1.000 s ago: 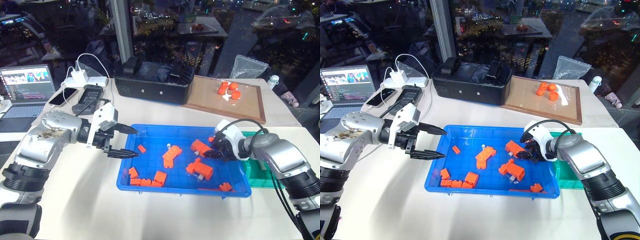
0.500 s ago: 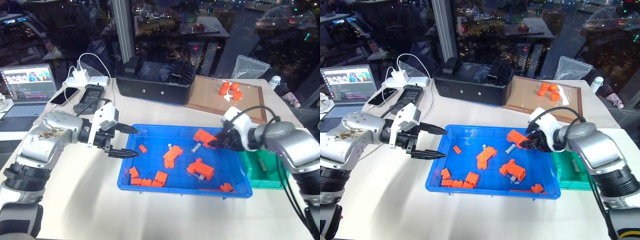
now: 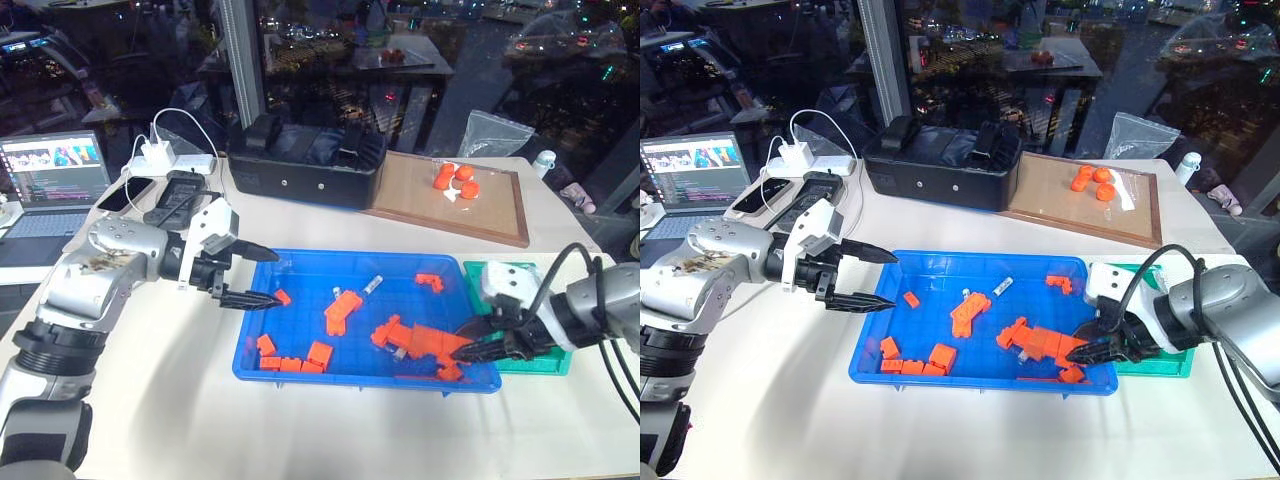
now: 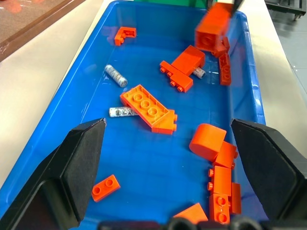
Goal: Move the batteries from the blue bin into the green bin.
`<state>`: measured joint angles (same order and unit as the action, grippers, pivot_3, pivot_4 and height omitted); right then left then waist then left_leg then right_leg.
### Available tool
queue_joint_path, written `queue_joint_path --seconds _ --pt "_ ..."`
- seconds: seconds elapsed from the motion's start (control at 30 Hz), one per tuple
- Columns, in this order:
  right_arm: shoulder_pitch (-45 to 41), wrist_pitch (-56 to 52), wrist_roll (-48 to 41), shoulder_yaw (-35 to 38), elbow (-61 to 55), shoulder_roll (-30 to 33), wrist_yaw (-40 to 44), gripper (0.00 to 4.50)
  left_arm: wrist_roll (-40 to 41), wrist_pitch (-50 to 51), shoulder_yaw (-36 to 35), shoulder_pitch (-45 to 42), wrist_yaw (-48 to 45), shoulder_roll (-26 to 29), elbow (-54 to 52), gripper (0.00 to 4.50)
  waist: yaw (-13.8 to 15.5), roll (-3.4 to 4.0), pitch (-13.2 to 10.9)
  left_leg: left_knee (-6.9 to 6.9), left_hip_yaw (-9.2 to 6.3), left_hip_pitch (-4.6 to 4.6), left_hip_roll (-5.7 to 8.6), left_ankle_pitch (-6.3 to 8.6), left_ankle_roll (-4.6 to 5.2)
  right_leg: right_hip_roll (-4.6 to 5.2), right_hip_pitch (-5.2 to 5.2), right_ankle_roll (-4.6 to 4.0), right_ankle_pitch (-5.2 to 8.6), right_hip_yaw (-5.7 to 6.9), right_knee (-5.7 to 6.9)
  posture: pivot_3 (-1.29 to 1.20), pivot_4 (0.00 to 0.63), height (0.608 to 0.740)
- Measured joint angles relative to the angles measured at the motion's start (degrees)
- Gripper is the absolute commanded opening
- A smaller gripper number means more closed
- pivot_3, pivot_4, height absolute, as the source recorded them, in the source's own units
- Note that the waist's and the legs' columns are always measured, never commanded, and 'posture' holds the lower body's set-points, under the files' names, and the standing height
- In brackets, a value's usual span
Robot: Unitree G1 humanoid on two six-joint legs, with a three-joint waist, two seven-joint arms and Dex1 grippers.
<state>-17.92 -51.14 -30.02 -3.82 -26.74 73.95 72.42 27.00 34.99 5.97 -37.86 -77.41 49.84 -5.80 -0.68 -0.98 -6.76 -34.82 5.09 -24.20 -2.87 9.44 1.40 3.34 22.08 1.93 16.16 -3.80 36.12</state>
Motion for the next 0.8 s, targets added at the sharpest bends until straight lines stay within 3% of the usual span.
queue_joint_path --seconds 0.07,0.13,0.33,0.5,0.63,0.8 --pt "0.68 1.21 0.14 -0.10 -0.17 0.85 1.27 1.44 -0.04 0.00 0.10 -0.01 -0.14 -0.01 0.03 4.50 0.01 0.00 0.00 0.00 0.01 -0.01 0.01 0.00 0.00 0.02 0.01 0.00 0.00 -0.01 -0.01 0.00 0.150 0.740" --pt "0.89 3.15 1.05 -0.64 -0.14 1.75 2.77 2.45 -0.12 0.00 0.16 -0.03 -0.27 -0.01 0.14 4.50 0.02 0.00 0.00 0.00 0.01 -0.01 0.01 0.00 0.00 0.02 0.01 0.00 0.00 -0.01 -0.02 0.00 0.150 0.740" --pt "-3.20 5.78 2.88 -3.45 3.07 1.24 5.42 4.42 -0.44 -0.02 0.40 -0.17 -0.45 0.01 0.46 4.50 0.00 0.00 0.00 -0.07 -0.16 -0.04 0.07 -0.01 -0.01 0.04 -0.12 0.01 0.00 0.09 -0.02 0.00 0.150 0.740" --pt "-8.93 9.15 4.04 -3.71 6.65 -2.38 5.97 4.47 -0.21 0.08 0.33 0.53 -1.24 0.86 -0.56 4.50 -0.03 0.01 0.00 -0.06 -0.21 -0.02 0.04 -0.01 -0.01 0.00 -0.13 -0.01 0.00 0.16 0.00 0.00 0.150 0.740" --pt "-19.07 14.62 10.51 -7.30 16.23 -15.41 -1.06 4.47 -0.22 0.16 0.42 0.75 -0.71 0.54 -1.21 4.50 -0.45 -0.02 -0.01 -0.08 -0.11 0.02 0.04 -0.03 -0.04 -0.09 0.01 -0.08 -0.07 -0.03 0.09 0.00 0.150 0.740" --pt "-25.01 23.77 20.04 -15.15 30.05 -25.09 -3.23 4.47 -0.25 0.23 0.40 0.52 -0.24 0.44 -0.97 4.50 0.12 0.00 0.00 -0.09 0.23 -0.04 0.03 -0.05 -0.07 -0.14 0.06 -0.10 -0.05 0.01 0.12 0.00 0.150 0.740"
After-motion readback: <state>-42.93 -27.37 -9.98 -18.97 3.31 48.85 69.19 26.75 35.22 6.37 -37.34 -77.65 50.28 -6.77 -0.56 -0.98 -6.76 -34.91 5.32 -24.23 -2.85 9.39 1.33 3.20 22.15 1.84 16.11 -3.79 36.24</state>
